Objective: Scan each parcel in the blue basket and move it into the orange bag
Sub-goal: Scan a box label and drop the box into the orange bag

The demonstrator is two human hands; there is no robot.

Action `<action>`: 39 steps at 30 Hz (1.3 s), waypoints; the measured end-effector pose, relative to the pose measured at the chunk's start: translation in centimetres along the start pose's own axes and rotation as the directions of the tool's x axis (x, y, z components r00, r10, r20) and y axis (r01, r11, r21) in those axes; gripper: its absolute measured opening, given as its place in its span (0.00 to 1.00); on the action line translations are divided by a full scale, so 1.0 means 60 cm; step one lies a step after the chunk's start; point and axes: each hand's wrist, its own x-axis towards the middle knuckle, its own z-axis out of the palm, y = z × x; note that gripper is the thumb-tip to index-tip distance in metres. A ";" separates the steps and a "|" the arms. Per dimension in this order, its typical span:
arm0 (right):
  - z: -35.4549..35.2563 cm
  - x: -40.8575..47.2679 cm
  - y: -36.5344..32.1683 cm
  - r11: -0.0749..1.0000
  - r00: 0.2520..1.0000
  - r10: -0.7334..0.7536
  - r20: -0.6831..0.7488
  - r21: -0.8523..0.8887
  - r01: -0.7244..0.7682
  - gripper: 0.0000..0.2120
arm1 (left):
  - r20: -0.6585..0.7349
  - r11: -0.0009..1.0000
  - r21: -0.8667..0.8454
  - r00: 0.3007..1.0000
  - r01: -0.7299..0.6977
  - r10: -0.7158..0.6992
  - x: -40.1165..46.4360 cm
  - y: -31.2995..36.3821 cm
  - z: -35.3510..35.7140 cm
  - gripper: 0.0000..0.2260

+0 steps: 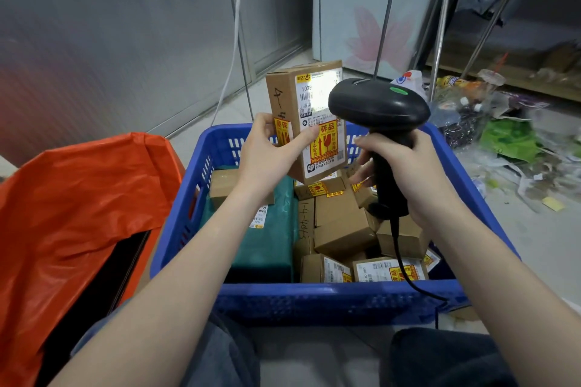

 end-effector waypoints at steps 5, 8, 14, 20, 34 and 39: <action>-0.001 -0.003 -0.002 1.000 0.999 -0.011 0.044 -0.005 0.012 0.04 | -0.009 1.000 0.005 1.000 -0.006 0.006 0.002 -0.005 0.000 0.20; 0.000 -0.003 -0.002 1.000 0.999 -0.007 0.052 0.004 0.007 0.04 | -0.020 1.000 0.013 1.000 -0.002 0.002 0.004 -0.007 0.000 0.21; -0.002 -0.003 -0.008 0.997 0.996 0.039 0.077 0.060 -0.043 0.09 | -0.043 1.000 0.012 0.999 0.017 -0.016 0.009 -0.012 -0.001 0.22; -0.002 -0.004 -0.003 0.999 0.998 0.017 0.066 0.048 -0.021 0.06 | -0.060 0.999 0.024 0.998 0.039 -0.037 0.014 -0.018 -0.001 0.25; -0.006 -0.001 0.001 0.998 0.997 0.012 0.071 0.064 -0.017 0.07 | -0.082 0.996 0.029 0.993 0.087 -0.085 0.022 -0.023 -0.004 0.27; -0.007 0.001 0.005 0.999 0.997 -0.011 0.071 0.052 0.007 0.03 | -0.077 0.996 0.016 0.994 0.082 -0.081 0.020 -0.016 -0.003 0.27</action>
